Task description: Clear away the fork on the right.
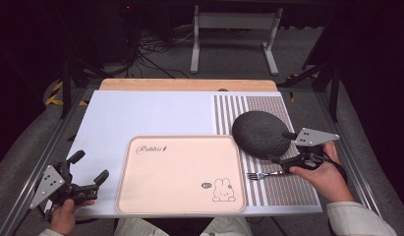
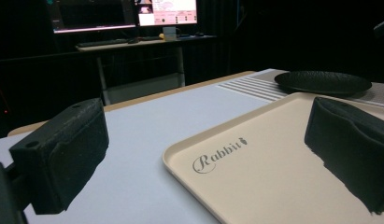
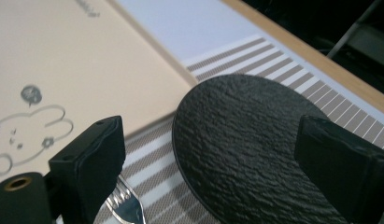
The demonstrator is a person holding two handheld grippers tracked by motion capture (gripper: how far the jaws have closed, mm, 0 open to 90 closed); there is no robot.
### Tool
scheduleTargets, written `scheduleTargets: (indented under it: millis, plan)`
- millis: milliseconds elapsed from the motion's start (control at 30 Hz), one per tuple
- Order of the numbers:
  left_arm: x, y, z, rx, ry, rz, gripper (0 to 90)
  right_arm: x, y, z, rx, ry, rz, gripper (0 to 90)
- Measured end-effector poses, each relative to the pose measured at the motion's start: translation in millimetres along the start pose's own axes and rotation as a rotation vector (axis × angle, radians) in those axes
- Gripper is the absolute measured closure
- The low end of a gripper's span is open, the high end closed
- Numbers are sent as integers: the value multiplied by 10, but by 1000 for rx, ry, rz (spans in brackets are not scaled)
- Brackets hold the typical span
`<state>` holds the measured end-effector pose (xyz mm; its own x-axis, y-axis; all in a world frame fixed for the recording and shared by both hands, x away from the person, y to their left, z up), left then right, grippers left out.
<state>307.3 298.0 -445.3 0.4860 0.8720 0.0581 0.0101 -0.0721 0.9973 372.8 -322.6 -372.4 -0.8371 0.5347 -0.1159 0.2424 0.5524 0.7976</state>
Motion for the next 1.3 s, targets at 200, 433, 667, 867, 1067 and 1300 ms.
scheduleTargets:
  millis: [200,433,667,867,1067,1300]
  plan:
    - [8,-3,-5,6,3,-7,3,-28,61,-29,172,41,-86,139]
    - [8,-4,-1,7,3,-6,4,-40,97,19,390,108,-196,165]
    - [15,-5,-5,5,3,-9,4,-59,76,77,507,145,-229,175]
    - [17,-3,-3,6,6,-7,4,-82,32,119,639,190,-223,180]
    - [15,-5,0,7,6,-8,4,-94,-9,157,701,213,-248,186]
    - [16,-8,2,13,7,-9,4,-96,-76,175,770,221,-259,196]
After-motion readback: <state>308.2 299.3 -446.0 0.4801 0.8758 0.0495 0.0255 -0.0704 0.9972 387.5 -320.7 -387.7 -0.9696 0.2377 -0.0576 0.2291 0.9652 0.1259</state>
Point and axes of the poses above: each handheld gripper's, and its own axes: z roughly forward along the jaws, y roughly out of its top, x roughly to its left, the point moved 2 cm from there along z, roughly forward along the jaws, and after that the axes turned 8 degrees about y, right-handed, at the moved point
